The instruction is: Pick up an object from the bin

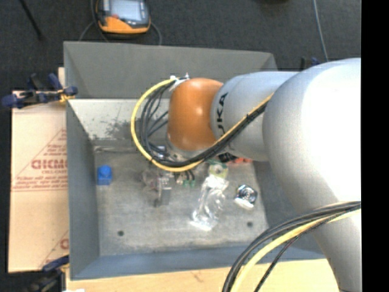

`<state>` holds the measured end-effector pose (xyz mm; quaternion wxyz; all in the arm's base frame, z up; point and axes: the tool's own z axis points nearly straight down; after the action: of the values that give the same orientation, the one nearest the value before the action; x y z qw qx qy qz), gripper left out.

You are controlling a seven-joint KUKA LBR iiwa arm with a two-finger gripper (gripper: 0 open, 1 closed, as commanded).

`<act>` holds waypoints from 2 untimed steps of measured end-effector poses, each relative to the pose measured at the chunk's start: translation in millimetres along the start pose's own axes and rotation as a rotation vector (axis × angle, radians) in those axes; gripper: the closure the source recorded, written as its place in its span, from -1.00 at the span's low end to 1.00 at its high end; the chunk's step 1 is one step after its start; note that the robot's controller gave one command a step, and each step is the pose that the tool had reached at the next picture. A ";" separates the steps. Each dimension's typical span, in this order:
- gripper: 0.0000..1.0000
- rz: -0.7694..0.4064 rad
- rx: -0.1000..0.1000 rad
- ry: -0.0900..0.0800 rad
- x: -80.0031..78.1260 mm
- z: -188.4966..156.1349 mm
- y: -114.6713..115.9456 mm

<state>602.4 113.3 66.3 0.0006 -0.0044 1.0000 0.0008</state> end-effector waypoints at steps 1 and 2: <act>-1.00 0.119 0.000 -0.007 0.8 -35.7 -9.0; -1.00 0.131 -0.001 -0.006 3.9 -34.5 7.4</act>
Offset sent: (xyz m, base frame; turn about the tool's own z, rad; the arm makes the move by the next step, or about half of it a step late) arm -0.0028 -0.0078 0.0337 0.1200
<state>598.4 120.6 100.9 0.0036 0.0612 0.9981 0.0014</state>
